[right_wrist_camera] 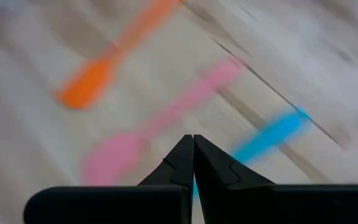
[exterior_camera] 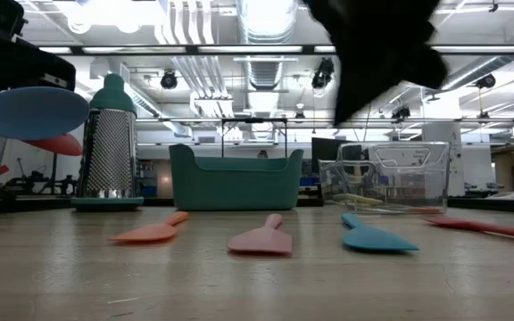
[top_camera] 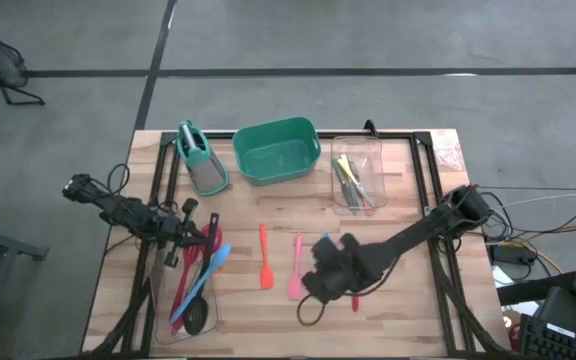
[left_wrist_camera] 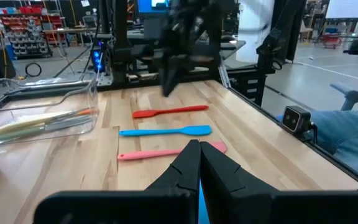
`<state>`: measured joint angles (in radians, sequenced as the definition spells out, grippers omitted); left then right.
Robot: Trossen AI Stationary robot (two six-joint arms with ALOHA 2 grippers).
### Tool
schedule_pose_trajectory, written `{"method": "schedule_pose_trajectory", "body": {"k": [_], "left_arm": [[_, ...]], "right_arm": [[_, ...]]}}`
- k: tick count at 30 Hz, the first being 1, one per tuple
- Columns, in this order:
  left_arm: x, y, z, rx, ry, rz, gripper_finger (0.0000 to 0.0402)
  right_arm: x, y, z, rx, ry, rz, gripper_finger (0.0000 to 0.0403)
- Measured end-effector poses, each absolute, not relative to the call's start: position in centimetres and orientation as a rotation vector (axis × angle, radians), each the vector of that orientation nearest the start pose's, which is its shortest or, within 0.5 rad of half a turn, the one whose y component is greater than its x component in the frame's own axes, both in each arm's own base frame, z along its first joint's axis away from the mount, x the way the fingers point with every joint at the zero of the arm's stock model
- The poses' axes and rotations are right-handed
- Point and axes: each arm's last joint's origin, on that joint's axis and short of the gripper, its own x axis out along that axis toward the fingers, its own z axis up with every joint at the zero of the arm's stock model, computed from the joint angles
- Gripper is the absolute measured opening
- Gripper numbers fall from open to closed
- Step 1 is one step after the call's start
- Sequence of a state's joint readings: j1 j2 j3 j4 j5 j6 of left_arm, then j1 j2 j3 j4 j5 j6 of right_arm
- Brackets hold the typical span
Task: Pick & Place Kitchen Items
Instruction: Put the red spatula into the green bin
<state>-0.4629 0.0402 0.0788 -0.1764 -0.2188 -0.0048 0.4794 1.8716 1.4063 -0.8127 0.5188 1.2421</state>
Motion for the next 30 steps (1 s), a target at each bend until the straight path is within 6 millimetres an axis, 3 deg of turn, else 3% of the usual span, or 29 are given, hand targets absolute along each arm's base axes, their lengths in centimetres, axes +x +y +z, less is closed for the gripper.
{"method": "schedule_pose_trajectory", "body": {"k": [3, 10, 22, 30], "left_arm": [[8.7, -3.6, 17.0, 0.042, 0.133, -0.243, 0.001], [8.7, -3.6, 17.0, 0.043, 0.134, -0.243, 0.001], [8.7, -3.6, 17.0, 0.044, 0.135, -0.244, 0.001], [8.7, -3.6, 17.0, 0.044, 0.136, -0.243, 0.001]], "right_arm": [[32.0, 15.2, 20.3, 0.517, 1.004, -0.817, 0.0008], [30.3, 14.8, 19.5, 0.525, 1.127, -0.925, 0.0027], [28.1, 13.8, 16.3, 0.563, 1.25, -1.049, 0.0173], [27.8, 12.7, 14.9, 0.63, 1.219, -1.12, 0.0252]]}}
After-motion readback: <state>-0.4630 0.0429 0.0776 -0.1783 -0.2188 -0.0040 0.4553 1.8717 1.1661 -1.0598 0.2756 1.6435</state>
